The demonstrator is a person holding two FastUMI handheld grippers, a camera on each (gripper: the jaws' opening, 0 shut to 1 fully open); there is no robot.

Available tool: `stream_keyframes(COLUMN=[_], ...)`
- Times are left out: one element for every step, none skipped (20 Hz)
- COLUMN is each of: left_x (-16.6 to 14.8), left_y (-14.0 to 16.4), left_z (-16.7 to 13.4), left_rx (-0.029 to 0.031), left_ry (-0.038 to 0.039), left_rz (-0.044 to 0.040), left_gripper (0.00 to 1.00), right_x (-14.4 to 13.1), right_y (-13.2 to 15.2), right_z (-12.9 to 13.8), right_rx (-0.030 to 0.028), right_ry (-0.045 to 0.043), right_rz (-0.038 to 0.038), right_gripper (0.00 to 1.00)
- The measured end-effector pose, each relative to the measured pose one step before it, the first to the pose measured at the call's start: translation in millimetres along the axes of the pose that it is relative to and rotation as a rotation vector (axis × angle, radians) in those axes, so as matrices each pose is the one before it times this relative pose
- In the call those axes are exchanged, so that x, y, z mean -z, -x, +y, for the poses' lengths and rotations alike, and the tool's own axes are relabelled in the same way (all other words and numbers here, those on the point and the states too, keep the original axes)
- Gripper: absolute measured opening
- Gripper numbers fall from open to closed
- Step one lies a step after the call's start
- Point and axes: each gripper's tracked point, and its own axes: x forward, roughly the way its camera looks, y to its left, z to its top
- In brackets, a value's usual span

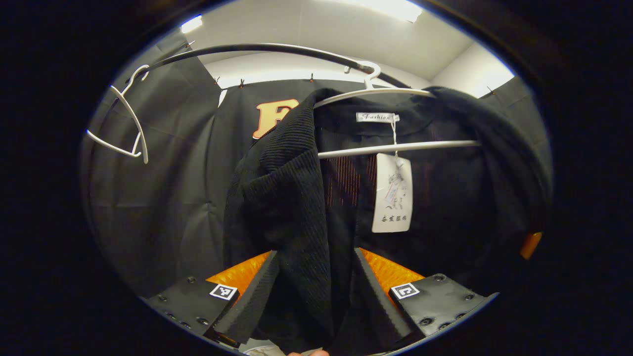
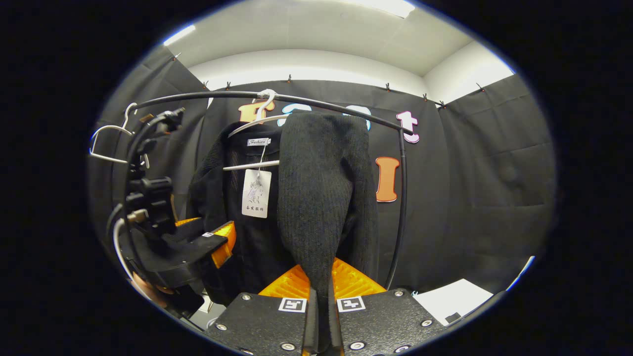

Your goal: Grasp the clothes on the hanger with both hands and then place them into the laundry hamper below.

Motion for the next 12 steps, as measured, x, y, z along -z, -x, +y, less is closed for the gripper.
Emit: stream_keyframes(left_x=[3.2,2.65,3.49,2.36,0.11,-1.76,-0.87,0.0,-0.95,-0.62,-3.28,-2.48], left_y=[-6.26,-7.37,-7.18,-5.91,-6.43,-5.03,-5.06,-3.15,-2.0,-1.81,-3.39,-0.66], left_z=[6.8,5.7,5.95,4.27,3.01,3.17,4.81,4.25,6.47,6.14,5.57,8.66], left_rx=[-0.03713,-0.03282,-0.0285,-0.01835,-0.00442,-0.00483,-0.00877,-0.01022,-0.01246,-0.01165,-0.01167,-0.01458], left_ry=[-0.00155,-0.00558,-0.00971,-0.0072,0.00032,-0.00092,-0.0083,-0.01257,-0.01248,-0.0072,-0.0072,-0.00719], left_rz=[-0.00264,-0.00051,0.00248,0.00281,-0.00621,-0.01638,-0.01004,-0.00504,-0.00346,-0.00492,-0.00509,-0.00504], left_gripper=[0.94,0.94,0.94,0.97,0.94,0.98,0.94,0.94,0.94,0.94,0.94,0.95], right_x=[-0.39,0.26,-0.16,0.09,0.18,-0.73,-0.26,0.02,1.0,-0.17,0.38,0.36], right_y=[-0.57,-0.79,-0.53,-0.07,-0.38,0.02,0.12,-0.1,-0.35,-0.66,-0.24,-1.3], right_z=[-1.52,-0.53,-1.22,-0.95,-1.13,-0.25,-0.2,-0.98,-0.23,-1.42,-1.11,0.14], right_rx=[-0.00098,0.00001,0.00061,0.00113,0.00056,0.00123,-0.00025,0.00063,-0.00113,0.00074,-0.0005,-0.002], right_ry=[-0.00029,-0.00004,0.00008,0.0014,0.00241,0.00142,-0.00025,-0.00164,-0.00125,0.0022,0.00319,0.0025], right_rz=[0.00046,0.00016,0.00027,0.00226,0.00005,-0.00175,0.00001,-0.00005,0.00011,-0.00122,-0.00059,0.00025], right_gripper=[0.08,0.08,0.08,0.09,0.09,0.09,0.09,0.09,0.09,0.09,0.09,0.09])
